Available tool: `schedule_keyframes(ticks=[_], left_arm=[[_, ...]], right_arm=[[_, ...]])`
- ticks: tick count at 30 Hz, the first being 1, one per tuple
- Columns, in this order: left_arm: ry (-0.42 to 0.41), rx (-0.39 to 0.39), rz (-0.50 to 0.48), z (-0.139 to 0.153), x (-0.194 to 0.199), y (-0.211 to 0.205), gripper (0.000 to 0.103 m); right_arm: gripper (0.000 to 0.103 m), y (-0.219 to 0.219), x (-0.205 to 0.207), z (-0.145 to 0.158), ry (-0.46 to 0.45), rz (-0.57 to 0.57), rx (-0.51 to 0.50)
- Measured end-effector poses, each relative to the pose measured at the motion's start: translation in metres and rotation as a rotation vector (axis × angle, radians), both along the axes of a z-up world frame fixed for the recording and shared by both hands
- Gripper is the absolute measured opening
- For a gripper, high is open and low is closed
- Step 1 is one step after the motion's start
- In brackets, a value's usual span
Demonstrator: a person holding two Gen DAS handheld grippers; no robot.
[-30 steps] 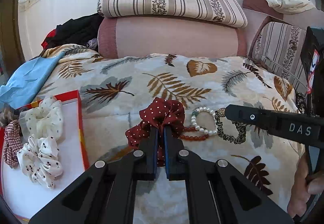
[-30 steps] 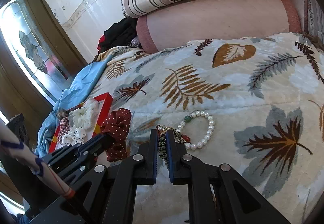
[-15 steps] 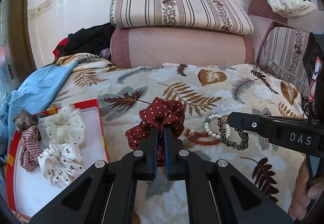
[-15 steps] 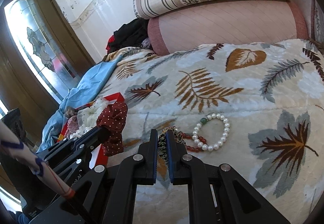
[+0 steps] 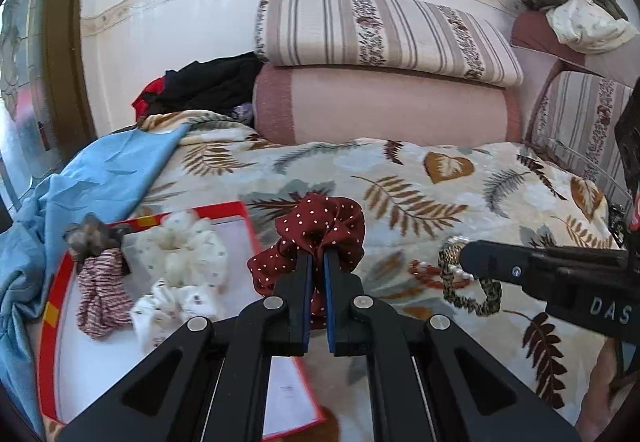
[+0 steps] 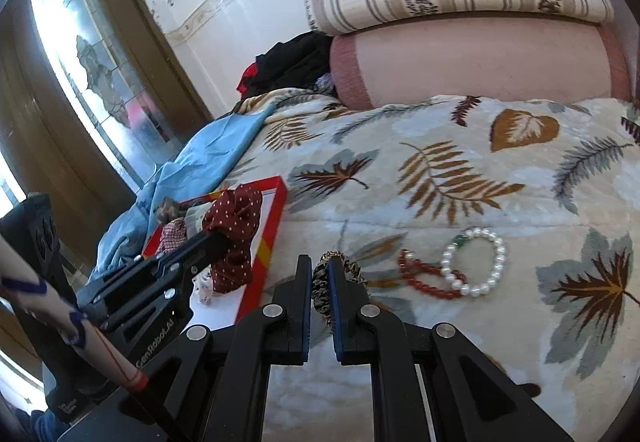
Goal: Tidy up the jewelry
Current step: 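Carry the scrunchie and dark bracelet in both tools over the tray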
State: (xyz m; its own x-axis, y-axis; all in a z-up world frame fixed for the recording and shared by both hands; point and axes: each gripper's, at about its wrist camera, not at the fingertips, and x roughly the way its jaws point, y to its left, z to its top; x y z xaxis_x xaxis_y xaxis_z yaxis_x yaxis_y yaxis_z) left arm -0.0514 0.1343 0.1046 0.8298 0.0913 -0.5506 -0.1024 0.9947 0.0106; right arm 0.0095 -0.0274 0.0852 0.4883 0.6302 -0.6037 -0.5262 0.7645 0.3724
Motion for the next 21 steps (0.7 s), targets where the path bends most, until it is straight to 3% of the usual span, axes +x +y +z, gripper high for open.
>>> schedule_keyframes(ticks=[21], left_arm=[[0.003, -0.022, 0.104, 0.003, -0.019, 0.063, 0.005]], right_arm=[[0.009, 0.066, -0.025, -0.002, 0.018, 0.117, 0.024]])
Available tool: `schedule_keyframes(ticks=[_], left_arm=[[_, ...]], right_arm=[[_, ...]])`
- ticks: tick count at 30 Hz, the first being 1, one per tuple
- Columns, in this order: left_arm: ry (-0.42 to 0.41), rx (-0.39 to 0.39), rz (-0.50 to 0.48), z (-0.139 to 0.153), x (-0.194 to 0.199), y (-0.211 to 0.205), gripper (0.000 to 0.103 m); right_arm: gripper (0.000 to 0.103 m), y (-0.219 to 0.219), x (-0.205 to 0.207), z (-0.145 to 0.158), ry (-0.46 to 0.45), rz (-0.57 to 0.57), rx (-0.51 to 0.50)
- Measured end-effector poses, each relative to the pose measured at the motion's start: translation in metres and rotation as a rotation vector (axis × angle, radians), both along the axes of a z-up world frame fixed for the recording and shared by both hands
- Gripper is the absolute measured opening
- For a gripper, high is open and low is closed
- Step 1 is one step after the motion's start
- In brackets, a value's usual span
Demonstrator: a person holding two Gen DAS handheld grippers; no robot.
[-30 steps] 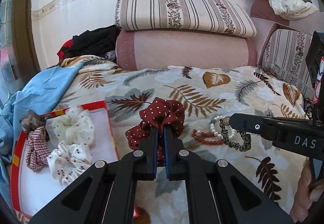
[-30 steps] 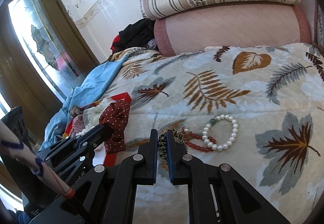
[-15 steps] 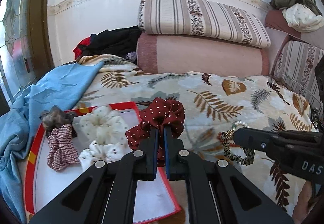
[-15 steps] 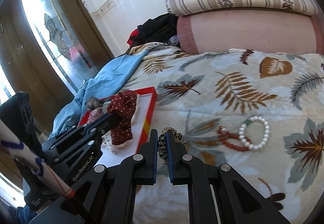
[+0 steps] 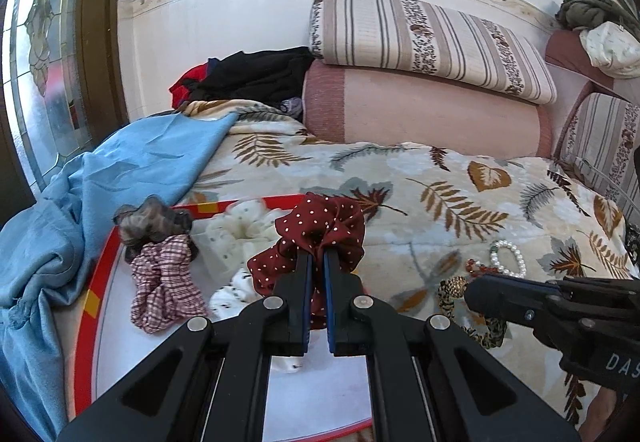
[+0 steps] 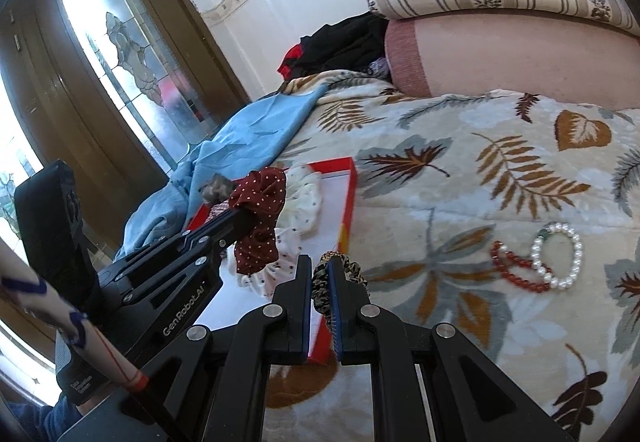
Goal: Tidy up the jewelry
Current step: 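Carry the scrunchie and dark bracelet in both tools over the tray, then open the right tool to drop the bracelet while the left releases the scrunchie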
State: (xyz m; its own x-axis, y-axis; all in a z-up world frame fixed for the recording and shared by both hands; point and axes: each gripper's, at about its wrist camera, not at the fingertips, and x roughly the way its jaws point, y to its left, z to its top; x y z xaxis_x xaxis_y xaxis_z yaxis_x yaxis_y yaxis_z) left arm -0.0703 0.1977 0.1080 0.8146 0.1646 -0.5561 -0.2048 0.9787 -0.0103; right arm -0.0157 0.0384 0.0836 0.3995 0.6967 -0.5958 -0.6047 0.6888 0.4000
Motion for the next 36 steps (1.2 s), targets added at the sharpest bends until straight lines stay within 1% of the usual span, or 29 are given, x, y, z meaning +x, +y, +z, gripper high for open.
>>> schedule_keyframes(ticks=[9, 11, 15, 20, 26, 32, 36], left_arm=[[0.025, -0.025, 0.083, -0.004, -0.009, 0.043, 0.005], [0.032, -0.039, 0.098, -0.006, -0.011, 0.052, 0.005], [0.044, -0.04, 0.112, -0.009, -0.014, 0.061, 0.005], [0.074, -0.058, 0.107, -0.015, -0.014, 0.066, 0.005], [0.121, -0.075, 0.11, -0.025, -0.01, 0.068, 0.006], [0.157, -0.072, 0.111, -0.034, -0.004, 0.066, 0.006], [0.171, -0.073, 0.118, -0.037, -0.001, 0.066, 0.006]], right_arm=[[0.009, 0.021, -0.008, -0.007, 0.017, 0.043, 0.007], [0.009, 0.024, -0.01, -0.008, 0.02, 0.051, 0.011], [0.009, 0.03, -0.012, -0.009, 0.028, 0.064, 0.026], [0.009, 0.044, -0.016, -0.014, 0.033, 0.089, 0.032], [0.01, 0.057, -0.015, -0.024, 0.097, 0.136, 0.096], [0.01, 0.064, -0.009, -0.042, 0.144, 0.116, 0.068], [0.01, 0.061, -0.004, -0.05, 0.154, 0.087, 0.042]])
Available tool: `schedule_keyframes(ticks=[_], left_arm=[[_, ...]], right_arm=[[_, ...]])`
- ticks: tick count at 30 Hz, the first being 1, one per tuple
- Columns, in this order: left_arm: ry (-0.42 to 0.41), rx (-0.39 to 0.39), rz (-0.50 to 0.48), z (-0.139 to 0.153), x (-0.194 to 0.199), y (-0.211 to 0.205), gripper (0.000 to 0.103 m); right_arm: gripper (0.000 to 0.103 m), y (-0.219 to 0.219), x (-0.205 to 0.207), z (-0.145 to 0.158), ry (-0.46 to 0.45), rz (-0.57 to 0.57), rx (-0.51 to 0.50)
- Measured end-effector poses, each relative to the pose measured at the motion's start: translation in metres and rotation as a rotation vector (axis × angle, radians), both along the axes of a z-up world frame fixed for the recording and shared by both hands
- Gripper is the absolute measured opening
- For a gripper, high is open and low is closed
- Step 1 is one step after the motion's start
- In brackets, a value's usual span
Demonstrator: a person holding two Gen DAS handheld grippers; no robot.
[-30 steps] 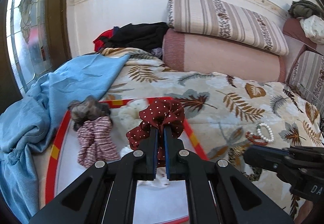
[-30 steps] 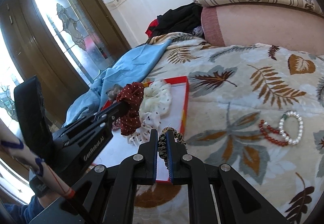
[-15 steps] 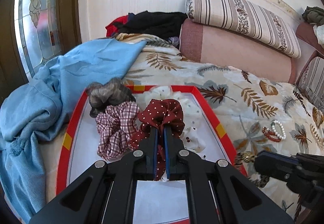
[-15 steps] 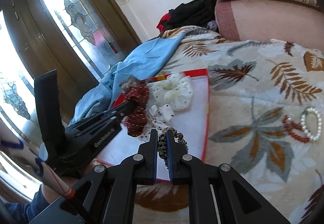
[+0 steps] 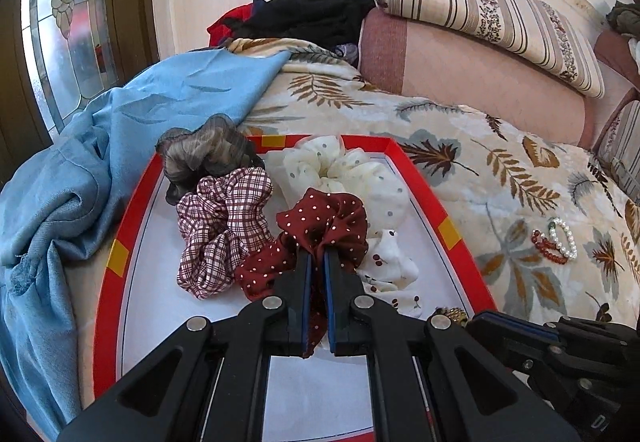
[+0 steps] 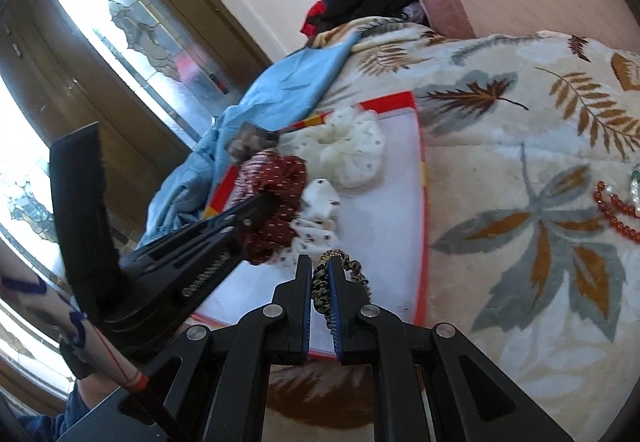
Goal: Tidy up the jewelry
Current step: 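Open the right tool to drop the bracelet while the left releases the scrunchie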
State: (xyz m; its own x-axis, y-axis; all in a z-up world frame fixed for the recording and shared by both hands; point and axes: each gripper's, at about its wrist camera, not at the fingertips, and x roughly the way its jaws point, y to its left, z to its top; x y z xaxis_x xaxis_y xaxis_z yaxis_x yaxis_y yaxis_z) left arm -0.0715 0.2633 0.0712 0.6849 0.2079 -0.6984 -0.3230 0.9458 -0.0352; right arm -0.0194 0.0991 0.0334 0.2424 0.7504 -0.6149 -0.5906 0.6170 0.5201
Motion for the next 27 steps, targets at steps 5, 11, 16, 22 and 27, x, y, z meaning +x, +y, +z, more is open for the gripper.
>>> schedule_keyframes(ticks=[5, 11, 16, 22, 27], left_arm=[[0.005, -0.002, 0.004, -0.001, 0.001, 0.001, 0.006], [-0.004, -0.008, 0.007, 0.0, 0.002, 0.001, 0.006], [-0.017, -0.013, 0.007, 0.002, 0.001, 0.002, 0.01], [-0.045, -0.017, 0.01, 0.006, -0.001, 0.003, 0.018], [-0.069, -0.022, 0.011, 0.011, -0.003, 0.002, 0.02]], right_arm=[[0.01, -0.002, 0.002, -0.007, 0.002, -0.017, -0.048], [0.011, -0.005, 0.005, -0.009, 0.0, -0.02, -0.07], [0.02, -0.007, 0.003, -0.004, -0.015, -0.015, -0.058], [0.03, -0.017, 0.007, 0.005, -0.024, -0.044, -0.025], [0.03, -0.025, 0.011, 0.012, -0.025, -0.068, -0.003]])
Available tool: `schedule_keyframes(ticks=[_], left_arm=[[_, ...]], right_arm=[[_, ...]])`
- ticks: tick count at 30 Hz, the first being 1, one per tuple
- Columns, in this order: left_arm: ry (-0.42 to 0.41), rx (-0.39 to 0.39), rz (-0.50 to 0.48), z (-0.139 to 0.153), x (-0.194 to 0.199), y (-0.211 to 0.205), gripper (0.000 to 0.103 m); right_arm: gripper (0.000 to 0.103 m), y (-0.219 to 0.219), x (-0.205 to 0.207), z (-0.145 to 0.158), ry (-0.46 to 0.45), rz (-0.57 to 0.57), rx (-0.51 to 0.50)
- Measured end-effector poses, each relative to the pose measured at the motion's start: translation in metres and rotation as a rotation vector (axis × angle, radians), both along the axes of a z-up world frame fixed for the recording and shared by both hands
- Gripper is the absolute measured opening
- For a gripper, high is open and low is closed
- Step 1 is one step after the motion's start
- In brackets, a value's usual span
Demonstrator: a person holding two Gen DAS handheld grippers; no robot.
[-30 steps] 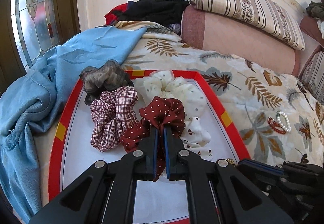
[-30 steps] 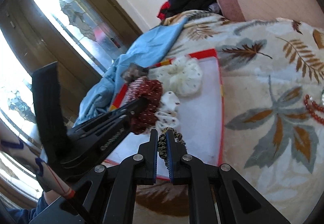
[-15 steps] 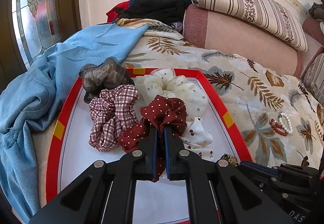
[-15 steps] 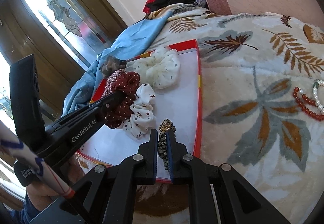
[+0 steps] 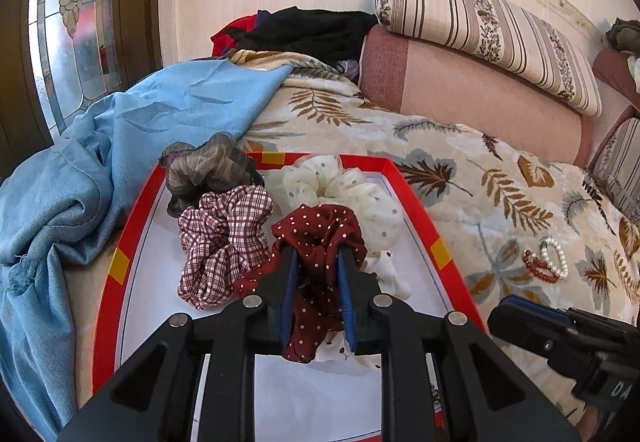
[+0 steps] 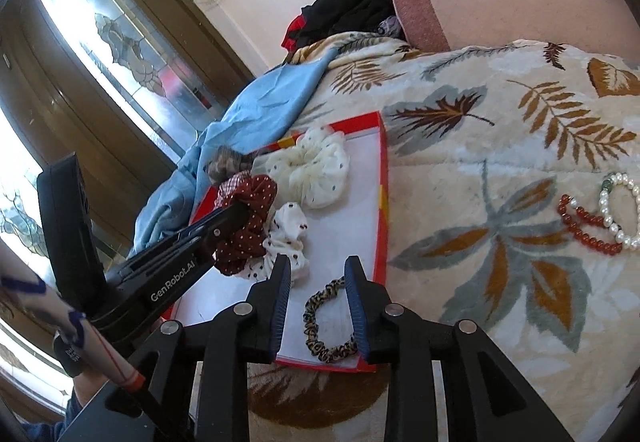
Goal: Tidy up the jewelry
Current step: 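Open the right tool to drop the bracelet while the left releases the scrunchie, then move both tools back over the blanket to the pearl and red bead bracelets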
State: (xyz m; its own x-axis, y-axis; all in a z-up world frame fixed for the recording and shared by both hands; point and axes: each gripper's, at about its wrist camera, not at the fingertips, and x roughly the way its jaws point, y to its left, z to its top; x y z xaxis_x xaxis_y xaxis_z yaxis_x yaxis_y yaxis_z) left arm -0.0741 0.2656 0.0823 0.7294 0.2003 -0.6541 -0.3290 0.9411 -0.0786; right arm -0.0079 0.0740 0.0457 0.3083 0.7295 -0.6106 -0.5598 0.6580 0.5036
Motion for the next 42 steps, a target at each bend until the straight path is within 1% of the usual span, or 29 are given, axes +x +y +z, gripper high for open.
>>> schedule_keyframes(ticks=[4, 10, 19, 25, 30, 36, 40, 42], left_arm=[[-0.038, 0.004, 0.009, 0.007, -0.004, -0.001, 0.032], [-0.088, 0.004, -0.006, 0.016, -0.006, -0.009, 0.033], [-0.106, 0.028, -0.082, 0.022, 0.003, -0.042, 0.034], [-0.1, 0.026, -0.134, 0.021, 0.01, -0.062, 0.034], [-0.092, 0.021, -0.205, 0.021, 0.017, -0.087, 0.034], [-0.062, 0.01, -0.337, 0.014, 0.025, -0.129, 0.034], [-0.016, -0.031, -0.433, 0.004, 0.034, -0.154, 0.034], [0.022, -0.06, -0.483, -0.003, 0.041, -0.165, 0.034]], right_arm=[[0.03, -0.009, 0.004, 0.005, -0.001, -0.023, 0.009], [0.031, -0.03, 0.013, 0.007, 0.013, -0.082, 0.013], [0.031, -0.082, 0.034, 0.012, 0.046, -0.217, 0.039], [0.031, -0.116, 0.043, 0.013, 0.056, -0.293, 0.028], [0.031, -0.146, 0.051, 0.009, 0.075, -0.354, 0.015], [0.031, -0.177, 0.06, 0.002, 0.102, -0.423, 0.023], [0.031, -0.192, 0.063, 0.0, 0.123, -0.457, 0.027], [0.031, -0.198, 0.064, -0.001, 0.133, -0.468, 0.031]])
